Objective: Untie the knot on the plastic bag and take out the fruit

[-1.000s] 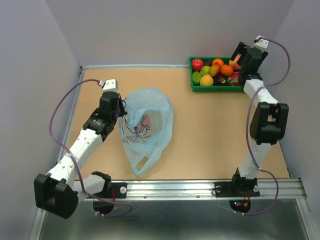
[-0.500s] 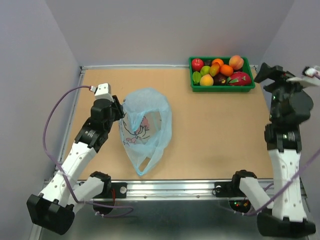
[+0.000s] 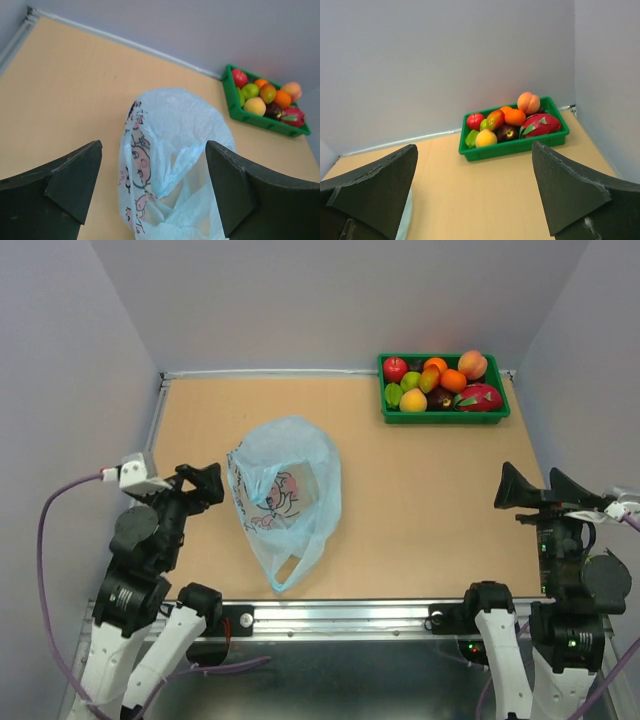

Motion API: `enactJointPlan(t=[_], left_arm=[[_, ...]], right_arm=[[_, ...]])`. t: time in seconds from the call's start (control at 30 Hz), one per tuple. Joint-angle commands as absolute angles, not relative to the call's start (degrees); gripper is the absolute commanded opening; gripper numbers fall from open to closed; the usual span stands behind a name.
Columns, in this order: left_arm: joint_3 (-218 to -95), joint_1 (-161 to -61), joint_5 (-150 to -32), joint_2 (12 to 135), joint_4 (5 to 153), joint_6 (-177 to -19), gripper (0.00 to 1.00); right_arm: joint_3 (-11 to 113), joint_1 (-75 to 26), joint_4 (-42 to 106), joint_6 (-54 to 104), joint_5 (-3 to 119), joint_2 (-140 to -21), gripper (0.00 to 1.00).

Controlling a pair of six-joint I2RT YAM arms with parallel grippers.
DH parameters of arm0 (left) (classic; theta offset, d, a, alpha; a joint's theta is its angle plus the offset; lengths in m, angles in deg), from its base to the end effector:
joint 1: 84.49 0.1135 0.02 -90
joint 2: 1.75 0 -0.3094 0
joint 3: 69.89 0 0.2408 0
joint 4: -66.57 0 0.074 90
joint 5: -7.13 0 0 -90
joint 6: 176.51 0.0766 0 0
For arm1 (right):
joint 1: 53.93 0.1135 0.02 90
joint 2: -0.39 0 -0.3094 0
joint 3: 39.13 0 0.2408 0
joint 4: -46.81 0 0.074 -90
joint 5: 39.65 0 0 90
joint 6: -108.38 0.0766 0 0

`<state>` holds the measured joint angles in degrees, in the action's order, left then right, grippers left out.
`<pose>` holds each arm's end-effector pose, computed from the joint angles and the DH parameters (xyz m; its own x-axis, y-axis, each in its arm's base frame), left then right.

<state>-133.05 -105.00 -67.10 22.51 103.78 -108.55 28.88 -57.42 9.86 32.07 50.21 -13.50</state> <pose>0.0756 -0.0061 0.3962 -0.0054 -0.3835 -0.9235 0.0871 0.9198 -0.3825 0.0046 -0.0005 0.4273 0.3012 0.2187 -0.9281 -0.0083 0.9739 0.2268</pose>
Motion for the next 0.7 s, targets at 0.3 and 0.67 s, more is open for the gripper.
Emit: enactJointPlan(t=[0.3, 0.67], left_arm=[[-127.8, -104.8, -49.1, -9.9, 97.4, -101.8, 0.99], [-122.9, -104.6, -44.1, -11.9, 96.5, -104.3, 0.99]], right_arm=[[17.6, -54.0, 6.3, 29.4, 46.3, -3.8, 1.0], [13.3, -52.4, 7.6, 29.7, 45.2, 0.2, 1.0]])
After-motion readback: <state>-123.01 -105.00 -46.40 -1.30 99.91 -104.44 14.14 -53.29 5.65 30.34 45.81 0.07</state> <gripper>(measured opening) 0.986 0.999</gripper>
